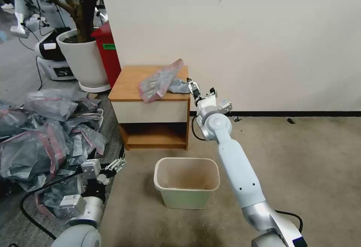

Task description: Pick up the garbage bag from the table and place it over the trash can.

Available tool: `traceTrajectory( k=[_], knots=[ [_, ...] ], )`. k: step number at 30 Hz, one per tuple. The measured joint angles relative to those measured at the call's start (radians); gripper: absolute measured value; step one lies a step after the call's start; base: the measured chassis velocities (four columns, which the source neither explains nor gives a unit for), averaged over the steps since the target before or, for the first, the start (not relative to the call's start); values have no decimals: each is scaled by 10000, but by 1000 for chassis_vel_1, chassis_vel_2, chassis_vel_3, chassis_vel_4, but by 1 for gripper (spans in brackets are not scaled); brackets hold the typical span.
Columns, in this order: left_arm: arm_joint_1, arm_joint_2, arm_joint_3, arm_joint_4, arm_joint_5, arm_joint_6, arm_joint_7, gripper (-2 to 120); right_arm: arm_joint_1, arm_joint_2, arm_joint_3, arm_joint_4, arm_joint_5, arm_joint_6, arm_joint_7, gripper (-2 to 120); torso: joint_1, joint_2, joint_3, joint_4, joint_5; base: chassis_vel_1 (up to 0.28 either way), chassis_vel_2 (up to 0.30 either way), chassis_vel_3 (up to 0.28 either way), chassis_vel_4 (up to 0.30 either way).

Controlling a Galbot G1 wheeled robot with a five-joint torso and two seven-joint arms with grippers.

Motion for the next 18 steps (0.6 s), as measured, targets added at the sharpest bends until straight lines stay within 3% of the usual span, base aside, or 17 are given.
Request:
traceTrajectory(
  k=[8,18],
  knots=[
    [-52,74,-59,33,-16,11,-66,100,303,61,39,-465,-95,58,-45,97,-1,0,0,0,0,0,0,0,0],
    [-100,99,-79,96,-20,19,-94,100,515,103,95,-929,-232,154,-136,63,-1,-1,0,0,0,0,0,0,0]
  ],
)
